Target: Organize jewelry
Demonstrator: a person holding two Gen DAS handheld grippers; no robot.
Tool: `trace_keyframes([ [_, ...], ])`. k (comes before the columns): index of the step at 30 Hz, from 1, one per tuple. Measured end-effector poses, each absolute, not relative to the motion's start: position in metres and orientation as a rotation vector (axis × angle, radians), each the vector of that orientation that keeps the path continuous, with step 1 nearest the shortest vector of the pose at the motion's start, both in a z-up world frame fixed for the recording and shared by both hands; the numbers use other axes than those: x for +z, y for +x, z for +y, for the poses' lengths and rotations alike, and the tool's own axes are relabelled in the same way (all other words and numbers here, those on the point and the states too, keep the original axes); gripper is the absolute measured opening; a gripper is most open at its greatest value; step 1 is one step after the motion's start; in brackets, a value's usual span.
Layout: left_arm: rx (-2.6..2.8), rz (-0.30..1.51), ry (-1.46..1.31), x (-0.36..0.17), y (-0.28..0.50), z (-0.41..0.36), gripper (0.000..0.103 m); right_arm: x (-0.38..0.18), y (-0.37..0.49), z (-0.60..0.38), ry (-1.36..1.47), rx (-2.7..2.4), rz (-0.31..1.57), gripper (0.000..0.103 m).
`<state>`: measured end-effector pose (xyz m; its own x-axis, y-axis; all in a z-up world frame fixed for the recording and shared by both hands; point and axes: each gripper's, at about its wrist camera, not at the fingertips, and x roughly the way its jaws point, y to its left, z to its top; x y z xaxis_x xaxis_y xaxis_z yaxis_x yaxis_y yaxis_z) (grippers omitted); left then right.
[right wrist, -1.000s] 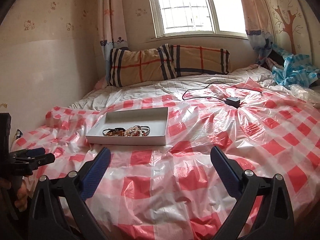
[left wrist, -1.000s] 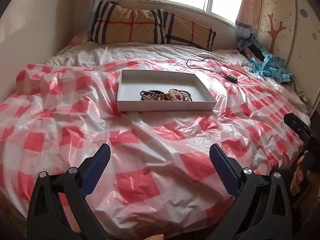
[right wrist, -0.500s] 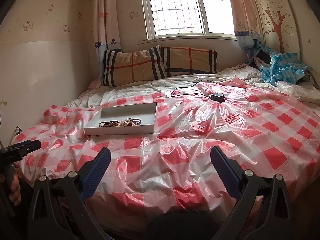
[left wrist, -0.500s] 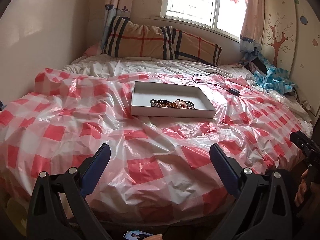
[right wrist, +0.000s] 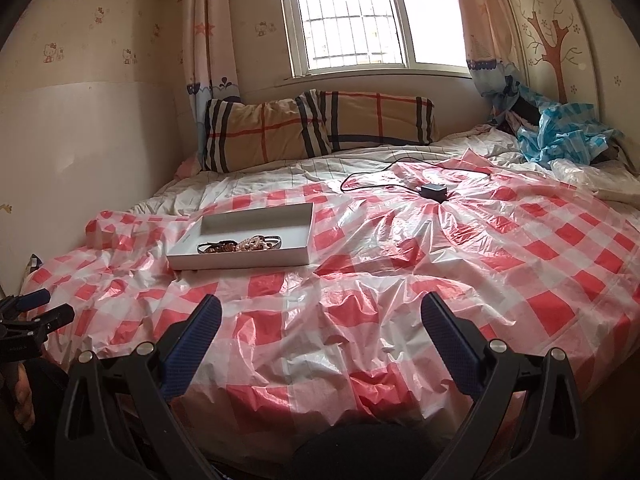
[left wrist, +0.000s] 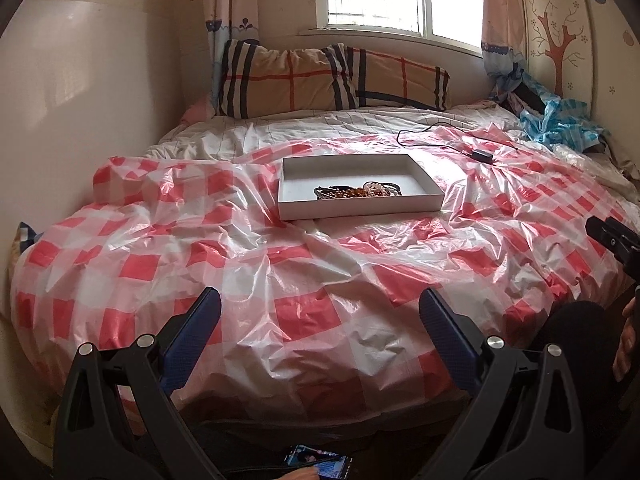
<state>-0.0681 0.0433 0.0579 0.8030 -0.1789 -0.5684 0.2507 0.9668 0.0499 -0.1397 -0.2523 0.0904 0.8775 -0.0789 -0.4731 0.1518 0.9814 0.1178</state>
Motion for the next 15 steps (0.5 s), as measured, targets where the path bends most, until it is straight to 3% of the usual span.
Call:
trace_keyframes([
  [15,-0.231,0.605,0.169,0.057,-0.089,0.042,0.095,0.095,-0.146,-0.251,0.148,-0.125,0.476,0.096],
])
